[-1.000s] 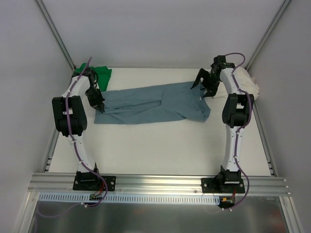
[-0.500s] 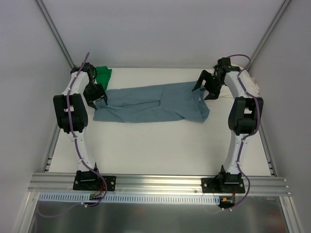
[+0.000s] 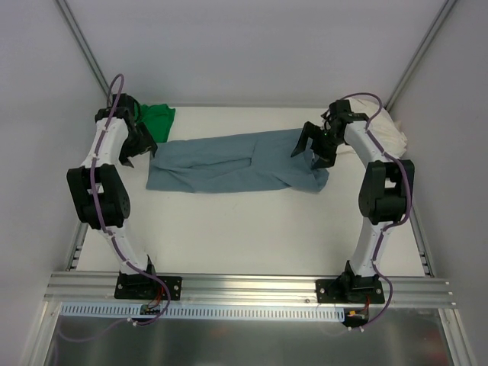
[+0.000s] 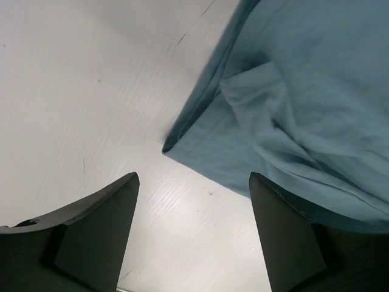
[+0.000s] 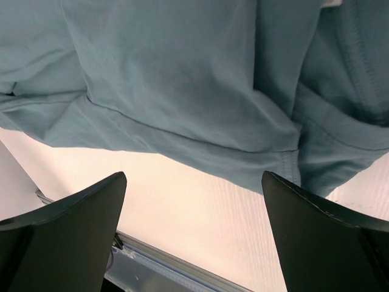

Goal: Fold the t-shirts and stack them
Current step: Fold the other side of the tshirt into a rectangle

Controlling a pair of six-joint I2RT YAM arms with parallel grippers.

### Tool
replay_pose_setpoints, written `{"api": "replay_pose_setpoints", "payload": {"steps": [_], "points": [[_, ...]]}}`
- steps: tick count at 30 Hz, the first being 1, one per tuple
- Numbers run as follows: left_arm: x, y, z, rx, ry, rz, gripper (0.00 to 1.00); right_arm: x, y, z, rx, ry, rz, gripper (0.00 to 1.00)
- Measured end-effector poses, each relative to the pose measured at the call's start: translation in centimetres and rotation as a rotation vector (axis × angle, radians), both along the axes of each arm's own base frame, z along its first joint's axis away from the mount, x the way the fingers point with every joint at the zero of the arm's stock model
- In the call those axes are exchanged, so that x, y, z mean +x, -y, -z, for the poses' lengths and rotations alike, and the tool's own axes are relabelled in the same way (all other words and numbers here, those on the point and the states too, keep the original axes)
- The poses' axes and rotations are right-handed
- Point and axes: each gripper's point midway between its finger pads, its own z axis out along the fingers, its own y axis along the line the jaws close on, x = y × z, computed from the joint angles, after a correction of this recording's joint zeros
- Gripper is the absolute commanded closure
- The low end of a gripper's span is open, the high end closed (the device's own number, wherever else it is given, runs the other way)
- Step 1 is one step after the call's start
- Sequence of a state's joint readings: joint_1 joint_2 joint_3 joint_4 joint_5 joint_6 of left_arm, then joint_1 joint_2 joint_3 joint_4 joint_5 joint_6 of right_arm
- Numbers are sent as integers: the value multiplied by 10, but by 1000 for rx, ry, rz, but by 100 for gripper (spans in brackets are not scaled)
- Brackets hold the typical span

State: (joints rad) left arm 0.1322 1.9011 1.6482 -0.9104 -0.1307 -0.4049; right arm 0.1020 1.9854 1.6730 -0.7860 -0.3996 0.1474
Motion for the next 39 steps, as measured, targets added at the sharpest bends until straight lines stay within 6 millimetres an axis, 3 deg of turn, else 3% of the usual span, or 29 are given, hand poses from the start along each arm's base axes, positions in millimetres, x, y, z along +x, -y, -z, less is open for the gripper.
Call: {"api": "replay_pose_setpoints", "payload": {"steps": [3,6,14,19,25,34,39], "points": [[9,3,-24,-9,98,9,25,-9,-8,3,-1,-10,-22,1],[16,9,-26,-38,142,26,26,-15,-11,3,-1,-14,-32,1],[16,47,22,-256,91,78,29,-18,-10,-8,1,18,-36,1],[4,65,51,-358,72,44,31,-19,-9,-7,-2,21,-46,1],[10,62,55,-345,134,1,32,-24,-10,-1,3,2,-52,1],[28,44,22,-242,304,-27,33,-23,-13,-3,28,10,-61,1],[32,35,21,-196,323,-45,34,-22,-15,-5,41,15,-66,1]]}}
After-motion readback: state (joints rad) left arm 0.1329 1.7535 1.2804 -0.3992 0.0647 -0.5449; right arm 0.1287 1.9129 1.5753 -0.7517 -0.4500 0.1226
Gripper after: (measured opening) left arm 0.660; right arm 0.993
